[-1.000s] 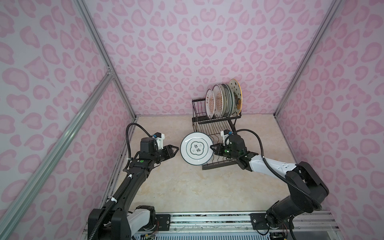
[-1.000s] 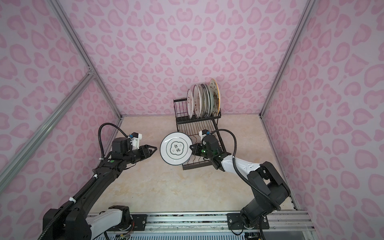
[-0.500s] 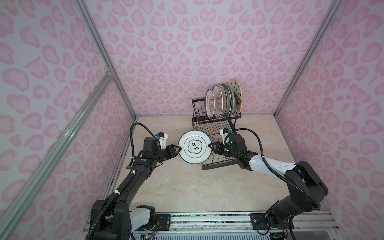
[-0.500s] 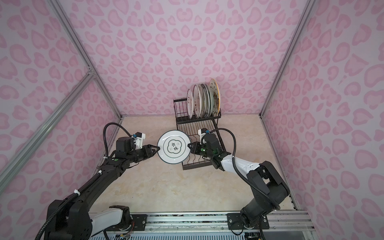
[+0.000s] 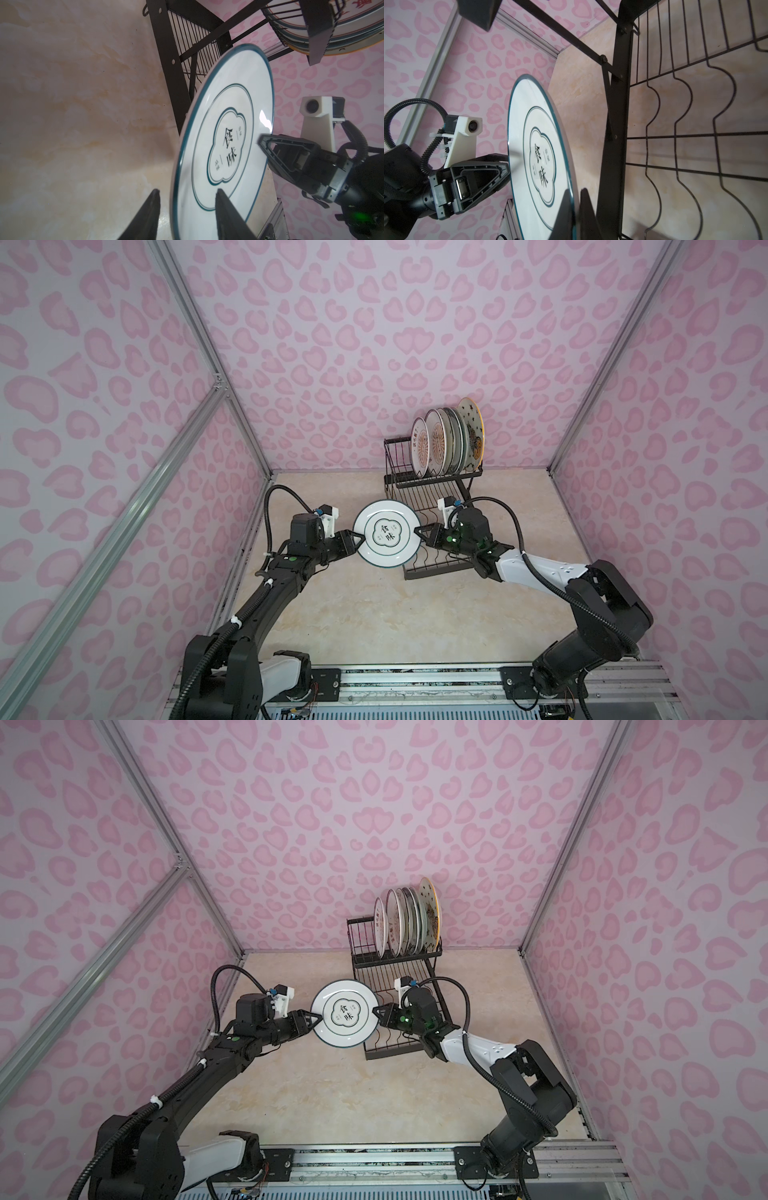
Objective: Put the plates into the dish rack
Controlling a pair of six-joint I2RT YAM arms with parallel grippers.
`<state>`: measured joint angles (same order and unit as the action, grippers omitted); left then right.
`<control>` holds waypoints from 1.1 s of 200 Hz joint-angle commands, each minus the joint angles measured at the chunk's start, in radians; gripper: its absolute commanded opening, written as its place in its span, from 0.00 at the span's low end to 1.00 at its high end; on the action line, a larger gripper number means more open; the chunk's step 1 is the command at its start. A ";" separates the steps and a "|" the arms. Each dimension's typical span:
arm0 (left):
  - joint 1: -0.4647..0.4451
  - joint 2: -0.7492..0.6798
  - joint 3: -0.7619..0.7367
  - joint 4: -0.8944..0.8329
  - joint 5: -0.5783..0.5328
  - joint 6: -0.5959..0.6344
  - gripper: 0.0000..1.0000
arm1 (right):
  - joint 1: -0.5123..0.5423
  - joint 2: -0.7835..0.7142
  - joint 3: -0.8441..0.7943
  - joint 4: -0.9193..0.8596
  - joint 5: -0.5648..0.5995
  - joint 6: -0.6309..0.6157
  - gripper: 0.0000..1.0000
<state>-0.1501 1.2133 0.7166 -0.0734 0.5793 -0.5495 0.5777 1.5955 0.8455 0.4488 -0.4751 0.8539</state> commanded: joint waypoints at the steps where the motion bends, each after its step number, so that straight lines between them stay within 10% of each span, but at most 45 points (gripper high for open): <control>1: 0.000 -0.001 0.013 0.035 0.001 -0.003 0.45 | 0.001 0.009 -0.002 0.099 -0.026 0.027 0.00; 220: -0.008 -0.024 0.036 0.011 -0.008 0.003 0.11 | 0.001 0.010 -0.010 0.141 -0.039 0.041 0.00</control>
<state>-0.1555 1.1961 0.7391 -0.0814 0.5655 -0.5564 0.5777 1.6085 0.8394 0.5163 -0.4965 0.8864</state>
